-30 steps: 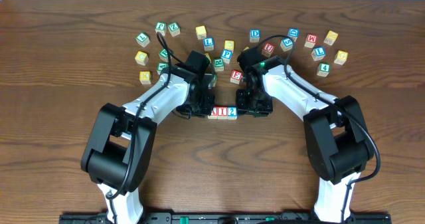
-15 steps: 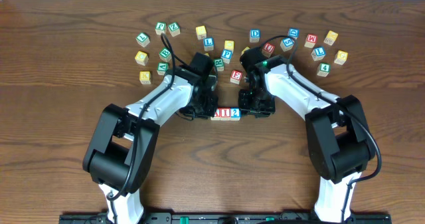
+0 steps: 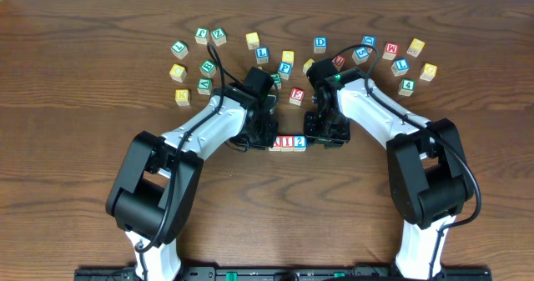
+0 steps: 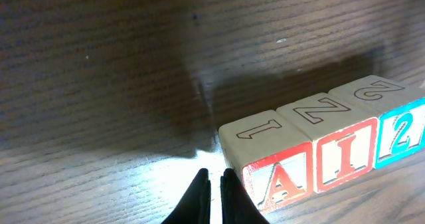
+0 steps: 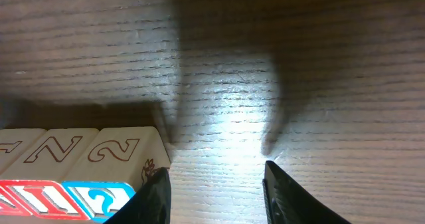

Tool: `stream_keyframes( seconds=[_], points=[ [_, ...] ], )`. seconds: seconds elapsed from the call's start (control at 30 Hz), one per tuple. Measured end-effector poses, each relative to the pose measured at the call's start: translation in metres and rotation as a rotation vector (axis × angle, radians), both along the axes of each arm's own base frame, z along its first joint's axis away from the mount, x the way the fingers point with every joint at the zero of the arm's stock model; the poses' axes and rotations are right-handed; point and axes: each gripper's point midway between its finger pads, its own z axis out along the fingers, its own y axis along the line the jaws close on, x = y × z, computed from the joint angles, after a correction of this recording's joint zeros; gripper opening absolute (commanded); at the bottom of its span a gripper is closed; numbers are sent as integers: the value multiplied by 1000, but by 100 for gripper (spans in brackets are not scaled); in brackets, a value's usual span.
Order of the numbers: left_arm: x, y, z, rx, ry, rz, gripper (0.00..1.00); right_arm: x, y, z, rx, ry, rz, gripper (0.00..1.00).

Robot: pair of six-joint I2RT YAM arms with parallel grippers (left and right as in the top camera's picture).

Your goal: Spell out AI2

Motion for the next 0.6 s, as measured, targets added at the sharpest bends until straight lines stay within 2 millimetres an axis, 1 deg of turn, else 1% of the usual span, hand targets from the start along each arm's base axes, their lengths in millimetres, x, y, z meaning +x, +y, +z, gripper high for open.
stream_keyframes(
  seconds=[0.23,0.6],
  points=[
    [0,0,0,0,0,1,8,0,0,0,0,0,0,41],
    [0,0,0,0,1,1,8,0,-1,0,0,1,-2,37]
  ],
)
